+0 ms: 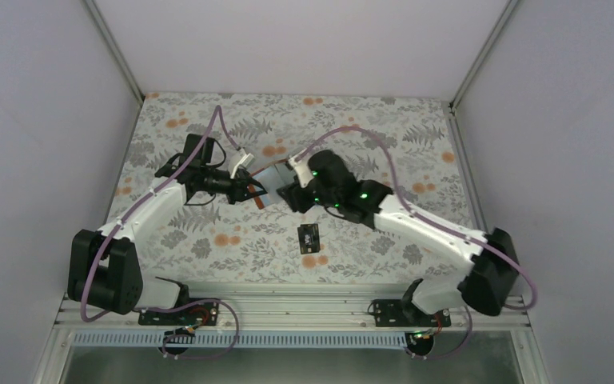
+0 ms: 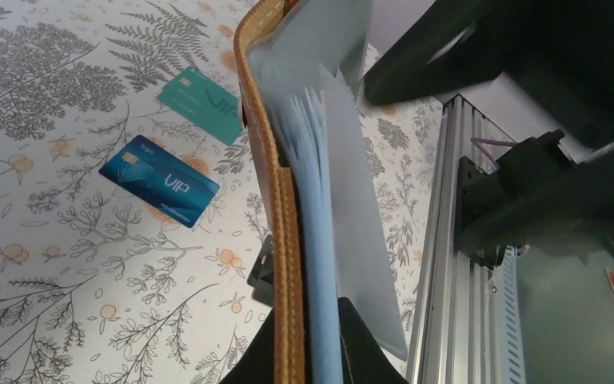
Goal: Take the credit cards out of the card holder
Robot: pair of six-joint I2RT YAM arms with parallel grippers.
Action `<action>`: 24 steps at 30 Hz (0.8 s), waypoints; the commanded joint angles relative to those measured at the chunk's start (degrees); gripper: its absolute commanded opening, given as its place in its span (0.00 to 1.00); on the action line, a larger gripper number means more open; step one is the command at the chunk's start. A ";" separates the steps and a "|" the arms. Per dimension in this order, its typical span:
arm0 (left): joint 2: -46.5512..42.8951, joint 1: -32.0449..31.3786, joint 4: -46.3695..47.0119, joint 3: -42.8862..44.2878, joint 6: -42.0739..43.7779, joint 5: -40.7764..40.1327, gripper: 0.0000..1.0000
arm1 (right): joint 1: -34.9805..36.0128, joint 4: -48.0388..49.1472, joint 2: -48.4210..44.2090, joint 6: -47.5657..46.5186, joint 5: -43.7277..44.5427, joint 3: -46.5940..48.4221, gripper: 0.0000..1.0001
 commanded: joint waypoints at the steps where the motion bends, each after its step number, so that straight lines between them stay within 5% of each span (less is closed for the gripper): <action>1: -0.11 0.26 0.64 -0.10 0.81 3.10 0.02 | 3.63 0.93 5.66 -2.62 4.65 2.19 0.66; 3: -0.11 0.21 0.45 -0.25 1.12 3.64 0.03 | 4.17 3.09 7.37 -3.44 5.41 1.84 0.77; 6: -0.01 0.27 -0.04 -0.36 1.75 5.53 0.02 | 4.28 3.34 10.40 -1.74 12.02 3.04 0.80; 9: -0.08 0.21 -0.66 -0.36 2.68 7.50 0.02 | 4.30 3.13 11.70 0.40 16.32 4.13 0.75; 14: -0.12 0.23 -0.86 -0.64 3.22 8.60 0.03 | 2.88 3.02 10.11 2.76 18.23 2.73 0.51; 24: -0.64 0.22 -0.51 -0.56 2.02 6.02 0.03 | -10.10 -5.97 5.56 10.19 22.75 -1.69 0.59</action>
